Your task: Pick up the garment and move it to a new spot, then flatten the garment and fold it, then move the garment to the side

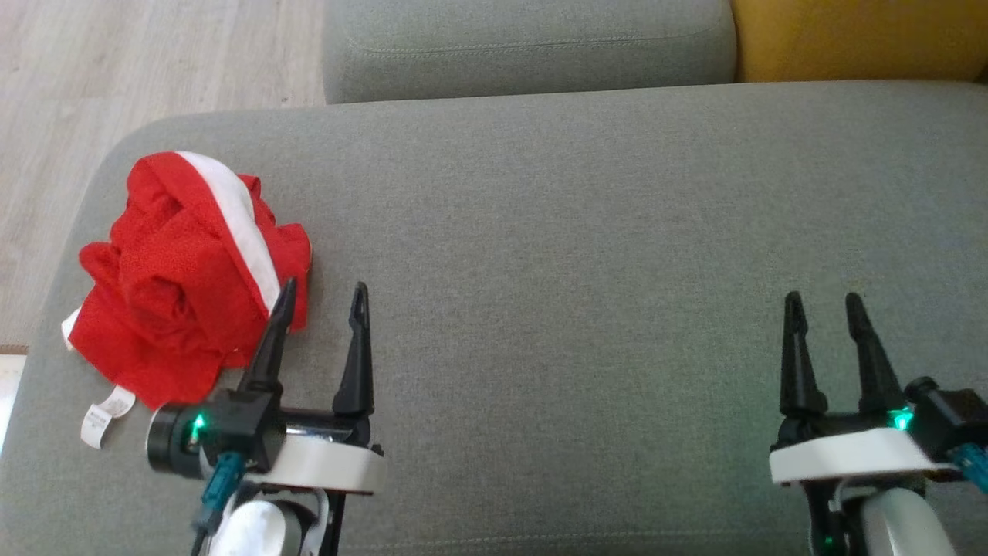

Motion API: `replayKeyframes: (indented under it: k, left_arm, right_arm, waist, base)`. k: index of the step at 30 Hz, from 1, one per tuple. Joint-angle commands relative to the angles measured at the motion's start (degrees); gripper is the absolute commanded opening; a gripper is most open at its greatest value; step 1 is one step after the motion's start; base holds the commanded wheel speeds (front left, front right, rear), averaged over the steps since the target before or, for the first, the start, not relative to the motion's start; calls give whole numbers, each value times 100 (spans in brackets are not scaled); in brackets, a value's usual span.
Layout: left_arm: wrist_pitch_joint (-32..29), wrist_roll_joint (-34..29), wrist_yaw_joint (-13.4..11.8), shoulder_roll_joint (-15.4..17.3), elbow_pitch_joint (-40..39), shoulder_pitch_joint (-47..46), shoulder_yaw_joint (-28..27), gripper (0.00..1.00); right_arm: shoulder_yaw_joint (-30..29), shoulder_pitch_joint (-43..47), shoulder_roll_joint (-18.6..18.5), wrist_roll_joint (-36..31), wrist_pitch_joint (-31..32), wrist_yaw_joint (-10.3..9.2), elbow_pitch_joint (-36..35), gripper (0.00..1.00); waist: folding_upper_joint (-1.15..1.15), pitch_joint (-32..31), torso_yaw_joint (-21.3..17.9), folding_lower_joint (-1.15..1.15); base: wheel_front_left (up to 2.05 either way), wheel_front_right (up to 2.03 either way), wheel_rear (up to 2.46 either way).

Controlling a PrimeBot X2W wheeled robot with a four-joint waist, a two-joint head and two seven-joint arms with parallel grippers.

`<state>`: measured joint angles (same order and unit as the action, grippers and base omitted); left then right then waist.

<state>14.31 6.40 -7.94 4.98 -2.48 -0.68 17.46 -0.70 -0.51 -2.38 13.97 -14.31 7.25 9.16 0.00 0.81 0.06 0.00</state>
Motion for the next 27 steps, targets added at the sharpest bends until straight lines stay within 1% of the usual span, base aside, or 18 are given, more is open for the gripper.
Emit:
replayKeyframes:
  k: [1, 9, 16, 21, 27]
  left_arm:
    - [69, -100, 65, -34, -141, -184, -269, 100]
    - [69, -161, 257, -143, -125, -177, -433, 100]
    - [69, -175, 342, -183, -100, -156, -505, 100]
    - [69, -176, 355, -198, -71, -167, -581, 100]
    - [69, -134, 309, -206, -82, -128, -757, 100]
  right_arm:
    - [157, -177, -50, -86, -69, 24, -134, 100]
    - [138, -247, -50, -101, -69, 24, -74, 100]
    - [137, -255, -50, -98, -69, 24, -77, 100]
    - [176, -228, -50, -108, -69, 24, -69, 100]
    - [272, -204, -50, -168, -69, 24, -119, 100]
  waist:
    - [0, 1, -9, 0]
    - [0, 11, -25, 0]
    - [0, 3, 17, 0]
    - [0, -1, 215, 0]
    - [0, 10, 585, 0]
  base:
    - [0, 0, 0]
    - [0, 0, 0]
    - [0, 0, 0]
    - [0, 0, 0]
    - [0, 0, 0]
